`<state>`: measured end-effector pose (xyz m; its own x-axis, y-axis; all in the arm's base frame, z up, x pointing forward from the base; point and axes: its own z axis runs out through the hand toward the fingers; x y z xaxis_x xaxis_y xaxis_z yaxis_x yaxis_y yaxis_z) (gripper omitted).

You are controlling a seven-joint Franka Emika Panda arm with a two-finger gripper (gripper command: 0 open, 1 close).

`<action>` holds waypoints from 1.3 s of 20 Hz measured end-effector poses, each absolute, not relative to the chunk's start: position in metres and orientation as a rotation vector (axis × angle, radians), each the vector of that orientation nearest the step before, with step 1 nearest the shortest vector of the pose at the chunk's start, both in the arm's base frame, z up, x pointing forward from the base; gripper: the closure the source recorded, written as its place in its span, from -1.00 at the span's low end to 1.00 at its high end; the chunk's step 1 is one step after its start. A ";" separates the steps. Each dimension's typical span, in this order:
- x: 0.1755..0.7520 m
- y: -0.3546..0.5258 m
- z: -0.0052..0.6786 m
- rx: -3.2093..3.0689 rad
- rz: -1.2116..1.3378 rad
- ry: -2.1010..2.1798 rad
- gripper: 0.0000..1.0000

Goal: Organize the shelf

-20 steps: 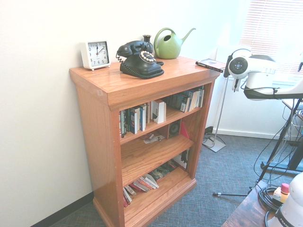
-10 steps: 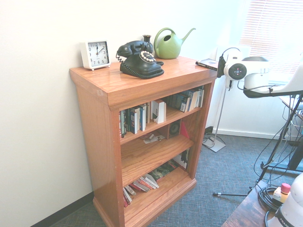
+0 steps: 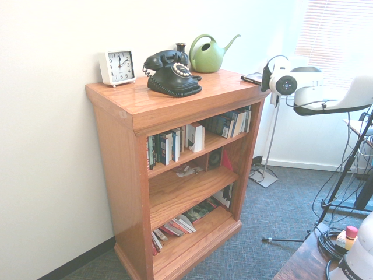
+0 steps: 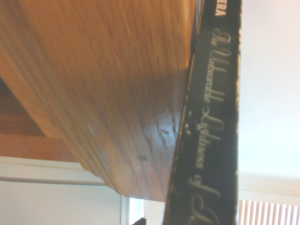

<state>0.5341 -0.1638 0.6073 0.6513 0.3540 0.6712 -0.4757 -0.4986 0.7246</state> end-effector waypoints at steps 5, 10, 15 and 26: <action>0.538 -0.173 0.604 1.837 0.991 -0.106 1.00; 0.539 -0.174 0.602 1.842 0.992 -0.109 1.00; 0.543 -0.166 0.597 1.849 1.006 -0.102 1.00; 0.545 -0.162 0.596 1.851 1.012 -0.106 1.00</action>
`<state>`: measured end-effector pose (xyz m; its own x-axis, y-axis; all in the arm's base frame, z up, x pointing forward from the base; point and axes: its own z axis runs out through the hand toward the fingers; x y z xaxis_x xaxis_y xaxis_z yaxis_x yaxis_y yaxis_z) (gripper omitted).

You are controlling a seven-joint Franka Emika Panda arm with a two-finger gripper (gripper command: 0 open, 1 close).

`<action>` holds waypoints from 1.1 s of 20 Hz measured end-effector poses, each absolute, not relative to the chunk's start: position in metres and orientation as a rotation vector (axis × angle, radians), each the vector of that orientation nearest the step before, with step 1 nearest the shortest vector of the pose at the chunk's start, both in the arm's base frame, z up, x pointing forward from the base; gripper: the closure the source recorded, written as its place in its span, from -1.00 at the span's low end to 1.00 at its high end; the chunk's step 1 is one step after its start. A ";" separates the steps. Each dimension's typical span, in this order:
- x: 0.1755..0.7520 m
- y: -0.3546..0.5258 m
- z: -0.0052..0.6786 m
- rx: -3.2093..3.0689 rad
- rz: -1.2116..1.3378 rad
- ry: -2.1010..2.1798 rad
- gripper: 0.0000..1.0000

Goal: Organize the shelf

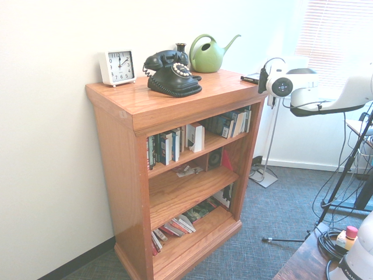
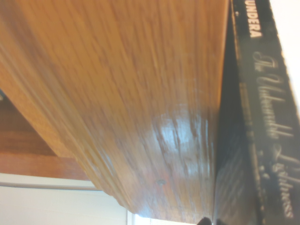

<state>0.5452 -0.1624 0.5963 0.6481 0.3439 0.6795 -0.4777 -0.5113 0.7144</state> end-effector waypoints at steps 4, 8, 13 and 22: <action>0.543 -0.164 0.601 1.852 1.020 -0.128 1.00; 0.535 -0.164 0.608 1.869 1.022 -0.197 1.00; 0.499 -0.156 0.640 1.933 1.083 -0.328 1.00; 0.399 -0.141 0.660 2.151 1.192 -0.654 1.00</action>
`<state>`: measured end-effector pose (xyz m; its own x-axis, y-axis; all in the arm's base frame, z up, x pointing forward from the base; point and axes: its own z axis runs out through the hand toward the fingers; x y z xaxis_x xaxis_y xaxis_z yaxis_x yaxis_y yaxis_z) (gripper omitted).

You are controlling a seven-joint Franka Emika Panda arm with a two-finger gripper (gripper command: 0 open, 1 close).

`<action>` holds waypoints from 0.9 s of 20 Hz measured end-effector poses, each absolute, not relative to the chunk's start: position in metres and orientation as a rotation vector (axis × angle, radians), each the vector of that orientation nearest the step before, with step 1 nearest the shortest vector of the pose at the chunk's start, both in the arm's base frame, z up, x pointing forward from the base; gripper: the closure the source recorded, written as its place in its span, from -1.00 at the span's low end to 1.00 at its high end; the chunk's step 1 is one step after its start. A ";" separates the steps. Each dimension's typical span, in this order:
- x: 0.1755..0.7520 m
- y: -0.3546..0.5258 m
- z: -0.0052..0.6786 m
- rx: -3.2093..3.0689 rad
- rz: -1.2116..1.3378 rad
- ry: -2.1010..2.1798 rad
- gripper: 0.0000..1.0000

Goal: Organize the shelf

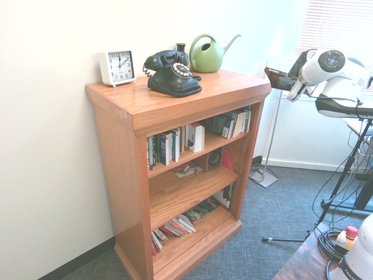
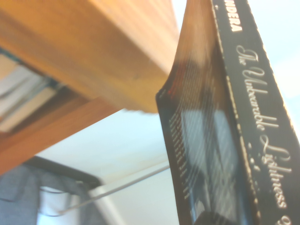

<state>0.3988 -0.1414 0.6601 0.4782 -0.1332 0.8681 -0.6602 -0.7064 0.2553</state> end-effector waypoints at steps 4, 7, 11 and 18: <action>0.366 -0.124 0.629 2.272 1.198 -0.752 1.00; 0.358 -0.102 0.598 2.366 1.199 -0.755 1.00; 0.367 -0.074 0.542 2.495 1.172 -0.728 1.00; 0.417 -0.038 0.467 2.637 1.098 -0.721 1.00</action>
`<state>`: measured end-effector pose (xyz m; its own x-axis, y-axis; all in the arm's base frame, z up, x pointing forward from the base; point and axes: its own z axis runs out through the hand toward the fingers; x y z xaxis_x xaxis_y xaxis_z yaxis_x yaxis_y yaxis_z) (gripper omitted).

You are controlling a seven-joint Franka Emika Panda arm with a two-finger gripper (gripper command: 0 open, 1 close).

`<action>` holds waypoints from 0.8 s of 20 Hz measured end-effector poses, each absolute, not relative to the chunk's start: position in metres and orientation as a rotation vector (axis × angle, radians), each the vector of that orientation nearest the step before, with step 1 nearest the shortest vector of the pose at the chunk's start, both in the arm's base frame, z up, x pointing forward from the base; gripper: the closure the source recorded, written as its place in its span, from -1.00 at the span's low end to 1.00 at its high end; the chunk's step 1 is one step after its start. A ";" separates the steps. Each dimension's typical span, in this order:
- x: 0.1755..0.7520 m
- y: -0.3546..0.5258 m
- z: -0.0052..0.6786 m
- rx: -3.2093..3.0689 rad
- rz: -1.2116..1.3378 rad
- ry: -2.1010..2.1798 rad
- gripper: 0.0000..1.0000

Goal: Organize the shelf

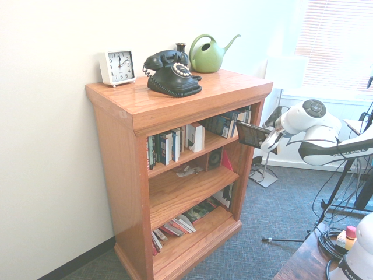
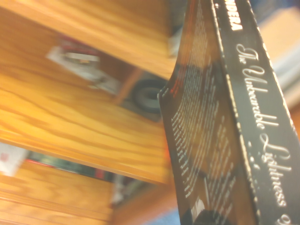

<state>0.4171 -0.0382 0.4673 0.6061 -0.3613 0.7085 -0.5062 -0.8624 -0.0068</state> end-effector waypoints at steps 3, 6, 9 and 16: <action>0.441 -0.024 0.456 2.676 1.093 -0.731 1.00; 0.466 -0.011 0.448 2.707 1.094 -0.759 1.00; 0.491 0.000 0.443 2.741 1.108 -0.794 1.00; 0.545 0.027 0.434 2.833 1.114 -0.888 1.00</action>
